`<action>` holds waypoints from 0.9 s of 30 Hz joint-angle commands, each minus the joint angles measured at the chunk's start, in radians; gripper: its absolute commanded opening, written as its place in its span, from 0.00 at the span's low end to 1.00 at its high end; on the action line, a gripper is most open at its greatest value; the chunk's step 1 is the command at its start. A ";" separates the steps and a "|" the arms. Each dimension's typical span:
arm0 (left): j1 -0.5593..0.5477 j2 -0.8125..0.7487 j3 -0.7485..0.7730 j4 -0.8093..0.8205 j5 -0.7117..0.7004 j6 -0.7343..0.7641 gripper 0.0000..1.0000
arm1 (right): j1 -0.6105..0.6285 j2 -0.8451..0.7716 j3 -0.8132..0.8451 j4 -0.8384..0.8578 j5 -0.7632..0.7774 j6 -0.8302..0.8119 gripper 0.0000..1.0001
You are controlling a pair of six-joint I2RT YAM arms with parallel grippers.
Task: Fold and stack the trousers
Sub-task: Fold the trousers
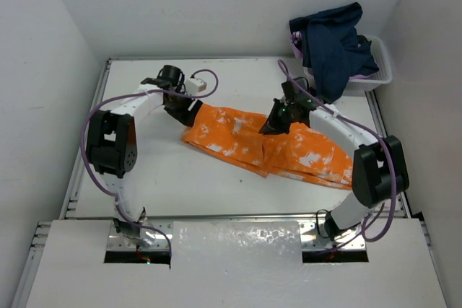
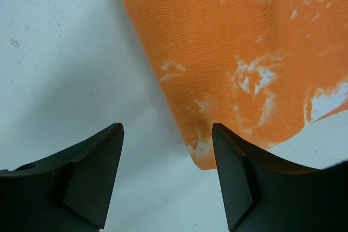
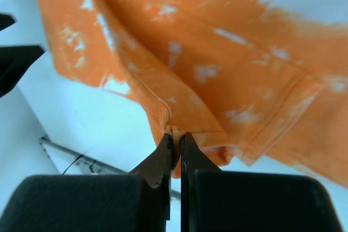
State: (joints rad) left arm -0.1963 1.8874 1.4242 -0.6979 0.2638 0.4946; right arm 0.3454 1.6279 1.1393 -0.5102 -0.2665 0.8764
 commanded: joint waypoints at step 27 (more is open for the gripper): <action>0.038 0.022 0.059 0.035 -0.001 0.013 0.64 | 0.032 -0.145 -0.165 0.145 -0.106 0.242 0.00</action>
State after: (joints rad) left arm -0.1673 1.9179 1.4540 -0.6880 0.2504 0.5007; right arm 0.4263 1.5188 1.0359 -0.3588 -0.3645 1.1149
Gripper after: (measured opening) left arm 0.640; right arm 0.003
